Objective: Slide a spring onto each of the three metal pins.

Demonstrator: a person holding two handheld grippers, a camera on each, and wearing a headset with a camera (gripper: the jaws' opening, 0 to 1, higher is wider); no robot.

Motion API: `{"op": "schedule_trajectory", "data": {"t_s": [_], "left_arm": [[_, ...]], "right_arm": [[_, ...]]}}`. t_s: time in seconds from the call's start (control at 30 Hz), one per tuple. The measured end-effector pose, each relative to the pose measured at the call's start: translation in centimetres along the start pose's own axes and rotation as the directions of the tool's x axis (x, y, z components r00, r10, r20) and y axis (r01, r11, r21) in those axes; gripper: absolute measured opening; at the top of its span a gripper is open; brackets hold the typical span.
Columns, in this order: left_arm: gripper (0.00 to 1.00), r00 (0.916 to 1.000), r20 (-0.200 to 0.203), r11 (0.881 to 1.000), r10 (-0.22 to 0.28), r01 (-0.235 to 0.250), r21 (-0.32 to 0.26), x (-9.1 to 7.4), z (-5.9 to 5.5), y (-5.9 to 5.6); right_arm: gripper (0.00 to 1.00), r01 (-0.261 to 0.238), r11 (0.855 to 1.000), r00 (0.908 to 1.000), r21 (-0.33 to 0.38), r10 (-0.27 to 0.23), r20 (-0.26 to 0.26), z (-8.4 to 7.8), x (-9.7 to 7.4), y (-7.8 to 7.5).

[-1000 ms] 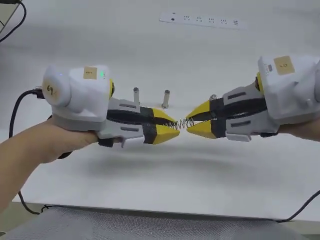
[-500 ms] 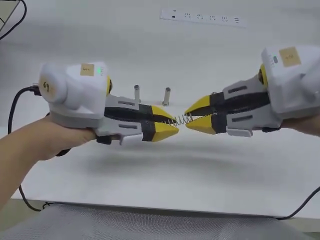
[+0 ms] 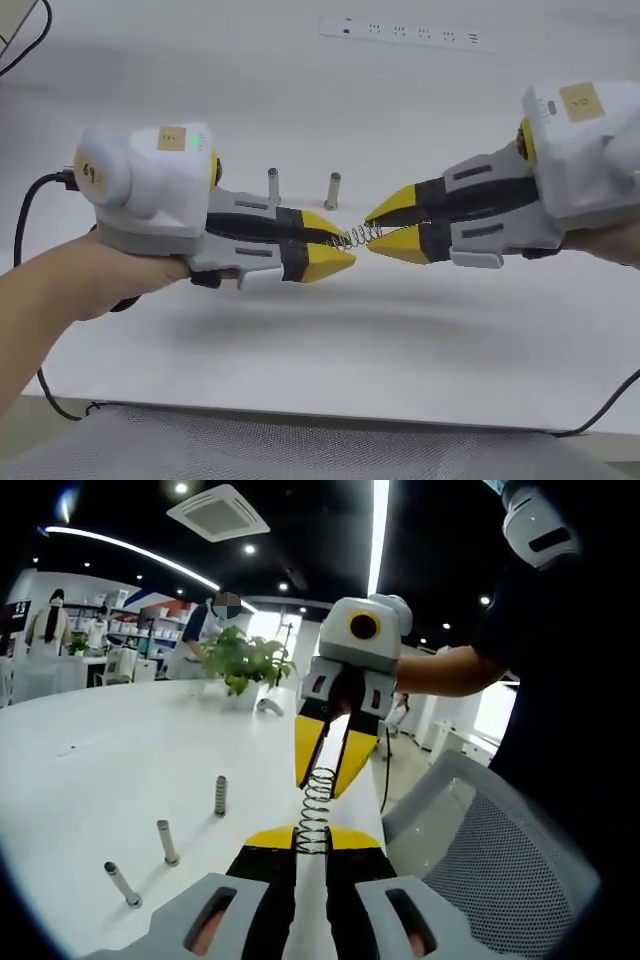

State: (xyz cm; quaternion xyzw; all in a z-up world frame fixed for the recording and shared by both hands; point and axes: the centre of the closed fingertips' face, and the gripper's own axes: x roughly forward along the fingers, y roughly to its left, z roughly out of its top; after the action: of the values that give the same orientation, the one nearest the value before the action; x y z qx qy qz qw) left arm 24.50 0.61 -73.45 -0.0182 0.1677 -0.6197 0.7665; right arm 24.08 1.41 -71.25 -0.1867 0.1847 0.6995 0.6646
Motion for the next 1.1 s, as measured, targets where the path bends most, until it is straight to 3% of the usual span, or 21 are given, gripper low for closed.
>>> {"op": "schedule_trajectory", "data": {"t_s": [0.17, 0.27, 0.37, 0.67, 1.1], "left_arm": [[0.02, 0.9999, -0.011, 1.000, 0.004, -0.004, 0.007, 0.1, -0.2, 0.1], [0.02, 0.9998, -0.017, 1.000, 0.007, -0.007, 0.012, 0.2, -0.3, 0.1], [0.02, 0.9997, -0.023, 1.000, 0.009, -0.009, 0.019, 0.4, -0.4, 0.1], [0.02, 1.0000, -0.008, 0.999, 0.005, -0.005, 0.040, 0.9, 0.1, 0.1], [0.02, 1.0000, -0.001, 0.999, 0.004, -0.004, 0.050, 0.6, 0.3, 0.0]], "right_arm": [[0.07, -0.001, 1.000, 1.0000, 0.002, 0.001, 0.006, 0.3, 0.1, 0.1], [0.07, -0.004, 1.000, 0.9988, 0.030, 0.002, 0.049, 1.2, 0.2, 0.3], [0.08, 0.002, 1.000, 0.9986, 0.027, -0.004, 0.052, 1.5, 0.5, 0.2], [0.07, 0.018, 1.000, 0.9940, -0.001, -0.017, 0.108, 2.9, 1.4, 0.4], [0.07, 0.046, 0.999, 0.9793, -0.014, -0.043, 0.198, 3.3, 1.4, 0.3]]}}
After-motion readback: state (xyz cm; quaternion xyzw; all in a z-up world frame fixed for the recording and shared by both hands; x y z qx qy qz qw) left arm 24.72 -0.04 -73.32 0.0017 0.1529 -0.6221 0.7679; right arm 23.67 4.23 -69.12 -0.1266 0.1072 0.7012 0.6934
